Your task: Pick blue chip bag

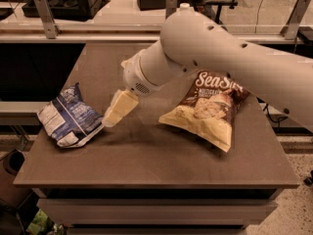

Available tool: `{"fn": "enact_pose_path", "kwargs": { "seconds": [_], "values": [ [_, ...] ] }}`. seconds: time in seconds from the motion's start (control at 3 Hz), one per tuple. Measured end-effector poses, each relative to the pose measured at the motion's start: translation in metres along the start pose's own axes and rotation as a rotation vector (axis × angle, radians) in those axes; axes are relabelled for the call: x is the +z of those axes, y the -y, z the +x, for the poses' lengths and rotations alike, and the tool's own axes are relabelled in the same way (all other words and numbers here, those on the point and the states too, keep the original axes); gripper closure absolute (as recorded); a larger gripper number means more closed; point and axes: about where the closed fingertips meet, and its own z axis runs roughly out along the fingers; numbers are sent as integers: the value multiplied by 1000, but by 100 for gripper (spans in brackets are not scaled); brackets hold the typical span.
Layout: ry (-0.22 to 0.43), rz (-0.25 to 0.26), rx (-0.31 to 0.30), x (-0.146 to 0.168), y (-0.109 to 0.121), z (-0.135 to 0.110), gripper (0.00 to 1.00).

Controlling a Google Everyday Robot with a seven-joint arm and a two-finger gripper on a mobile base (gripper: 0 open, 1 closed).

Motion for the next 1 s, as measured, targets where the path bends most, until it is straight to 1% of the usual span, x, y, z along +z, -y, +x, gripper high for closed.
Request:
{"fn": "enact_pose_path", "kwargs": {
  "seconds": [0.33,0.67,1.0],
  "values": [
    [83,-3,1,26,-10,-22,0],
    [144,-25,-9,42,-26,-42,0],
    [143,-75,-30,50,-52,-57,0]
  ]
}}
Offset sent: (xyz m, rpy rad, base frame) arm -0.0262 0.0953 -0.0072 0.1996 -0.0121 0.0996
